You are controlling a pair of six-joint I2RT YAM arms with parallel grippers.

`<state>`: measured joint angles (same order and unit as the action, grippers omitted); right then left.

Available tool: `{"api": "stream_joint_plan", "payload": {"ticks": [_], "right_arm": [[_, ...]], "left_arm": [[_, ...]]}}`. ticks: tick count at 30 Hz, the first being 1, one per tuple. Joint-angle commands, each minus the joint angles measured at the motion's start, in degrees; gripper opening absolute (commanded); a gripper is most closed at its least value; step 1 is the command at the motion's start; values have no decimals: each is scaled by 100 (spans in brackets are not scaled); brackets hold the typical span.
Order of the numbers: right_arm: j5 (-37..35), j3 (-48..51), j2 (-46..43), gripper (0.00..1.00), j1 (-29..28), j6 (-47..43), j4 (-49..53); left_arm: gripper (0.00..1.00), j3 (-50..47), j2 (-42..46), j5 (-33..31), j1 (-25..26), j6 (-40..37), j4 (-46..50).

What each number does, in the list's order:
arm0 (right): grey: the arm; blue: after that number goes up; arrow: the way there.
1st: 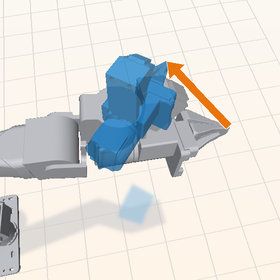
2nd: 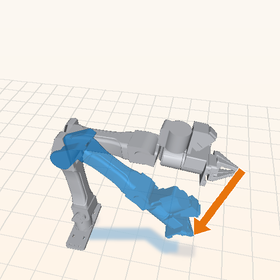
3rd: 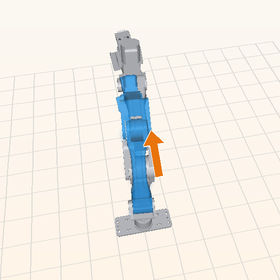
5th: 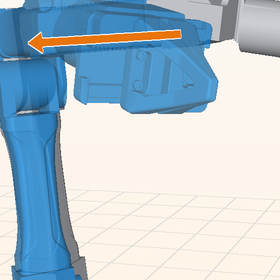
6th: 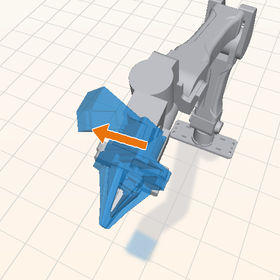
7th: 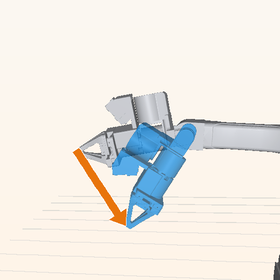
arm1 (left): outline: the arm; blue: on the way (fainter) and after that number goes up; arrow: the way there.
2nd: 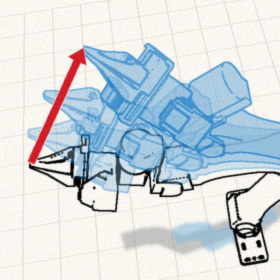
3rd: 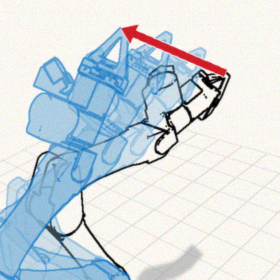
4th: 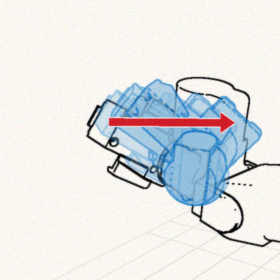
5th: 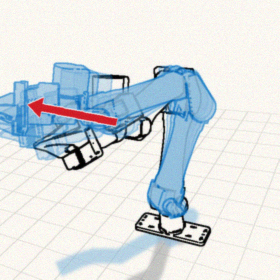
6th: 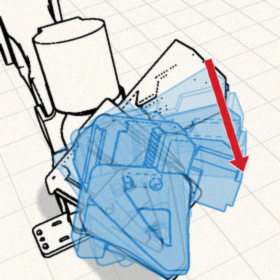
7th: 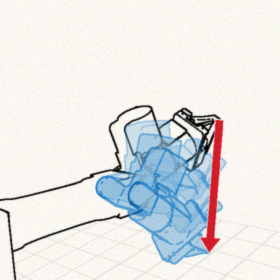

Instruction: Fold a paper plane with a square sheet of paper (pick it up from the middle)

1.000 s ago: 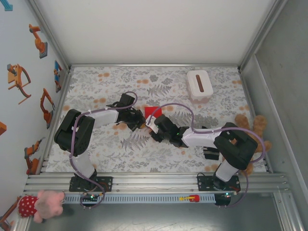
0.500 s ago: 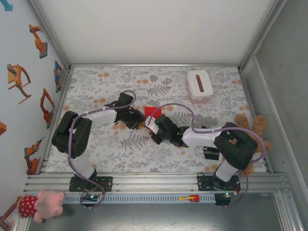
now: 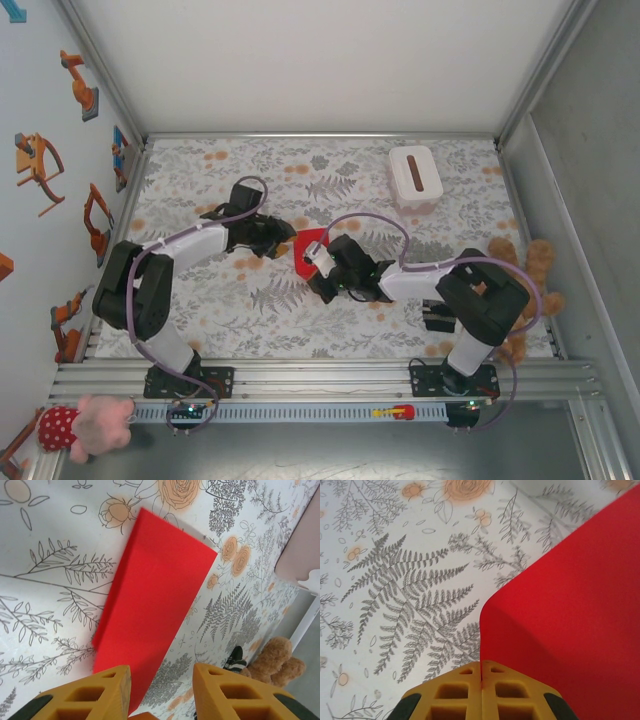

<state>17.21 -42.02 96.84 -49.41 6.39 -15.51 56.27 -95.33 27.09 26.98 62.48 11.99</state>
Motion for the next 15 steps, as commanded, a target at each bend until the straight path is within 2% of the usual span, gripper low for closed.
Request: {"api": "stream_joint_plan", "payload": {"ticks": [1,15], "right_arm": [[555,162,108,0,100,534,-501],[898,308,161,0,312,959,-726]], "left_arm": [[36,195,-299,136,52,-141,-133],[26,793,-1541,308,281,-338,-45]]}}
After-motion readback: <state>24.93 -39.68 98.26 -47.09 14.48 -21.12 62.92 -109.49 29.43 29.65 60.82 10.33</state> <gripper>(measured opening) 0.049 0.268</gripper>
